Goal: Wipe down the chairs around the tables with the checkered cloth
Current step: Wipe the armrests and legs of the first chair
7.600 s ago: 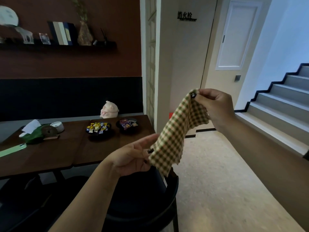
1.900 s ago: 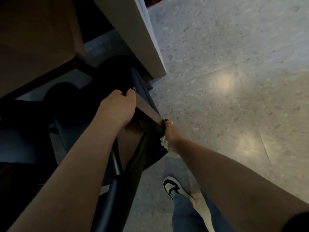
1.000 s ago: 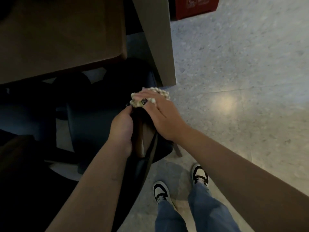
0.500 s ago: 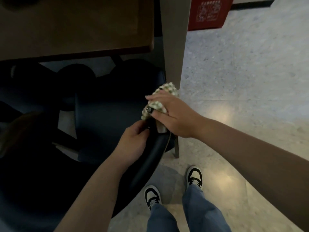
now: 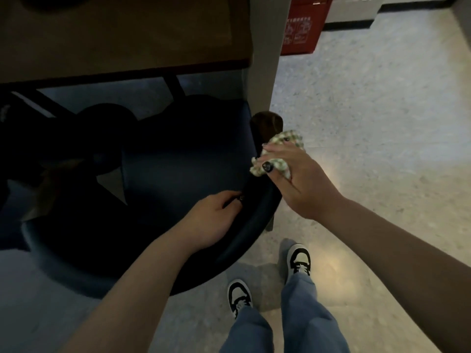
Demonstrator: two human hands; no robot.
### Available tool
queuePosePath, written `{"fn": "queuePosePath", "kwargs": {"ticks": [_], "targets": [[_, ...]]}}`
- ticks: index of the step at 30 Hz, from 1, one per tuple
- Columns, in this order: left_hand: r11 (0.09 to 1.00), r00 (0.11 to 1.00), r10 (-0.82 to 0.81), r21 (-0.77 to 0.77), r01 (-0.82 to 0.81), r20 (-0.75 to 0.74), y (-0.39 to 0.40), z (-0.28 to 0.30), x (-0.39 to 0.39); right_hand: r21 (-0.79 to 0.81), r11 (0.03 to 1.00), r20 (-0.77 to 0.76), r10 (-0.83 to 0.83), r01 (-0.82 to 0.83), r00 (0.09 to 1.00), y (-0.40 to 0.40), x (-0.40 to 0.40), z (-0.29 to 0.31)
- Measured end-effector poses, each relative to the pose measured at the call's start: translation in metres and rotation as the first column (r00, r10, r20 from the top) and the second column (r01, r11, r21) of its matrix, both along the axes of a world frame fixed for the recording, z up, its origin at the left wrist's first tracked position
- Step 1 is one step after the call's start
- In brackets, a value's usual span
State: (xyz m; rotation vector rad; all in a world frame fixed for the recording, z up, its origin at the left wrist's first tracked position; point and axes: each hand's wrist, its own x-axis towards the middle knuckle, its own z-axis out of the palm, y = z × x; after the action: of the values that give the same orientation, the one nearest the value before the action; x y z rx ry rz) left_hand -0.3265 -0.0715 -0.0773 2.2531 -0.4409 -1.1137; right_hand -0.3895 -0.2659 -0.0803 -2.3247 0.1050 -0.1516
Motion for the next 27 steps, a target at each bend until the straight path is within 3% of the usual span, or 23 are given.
{"fn": "queuePosePath", "kwargs": {"ticks": [6, 9, 16, 22, 27], "targets": [[0.986, 0.973, -0.142, 0.110, 0.123, 0.182, 0.065, 0.024, -0.027, -0.039, 0.988, 0.035, -0.148, 0.149, 0.988, 0.024, -0.010, 0.001], [0.996, 0.930, -0.073, 0.068, 0.052, 0.361, 0.070, 0.025, -0.035, -0.065, 0.980, 0.086, -0.181, 0.187, 0.980, 0.033, -0.015, -0.005], [0.999, 0.784, 0.041, -0.001, -0.051, 0.619, 0.070, 0.023, -0.044, -0.017, 0.973, 0.168, -0.226, 0.232, 0.960, 0.046, -0.026, -0.006], [0.993, 0.769, 0.083, 0.010, -0.115, 0.634, 0.065, 0.028, -0.045, 0.016, 0.974, 0.277, -0.222, 0.226, 0.935, 0.086, -0.054, -0.007], [0.992, 0.765, 0.086, 0.020, -0.128, 0.638, 0.067, 0.027, -0.046, 0.018, 0.973, 0.274, -0.226, 0.230, 0.935, 0.094, -0.058, -0.008]]}}
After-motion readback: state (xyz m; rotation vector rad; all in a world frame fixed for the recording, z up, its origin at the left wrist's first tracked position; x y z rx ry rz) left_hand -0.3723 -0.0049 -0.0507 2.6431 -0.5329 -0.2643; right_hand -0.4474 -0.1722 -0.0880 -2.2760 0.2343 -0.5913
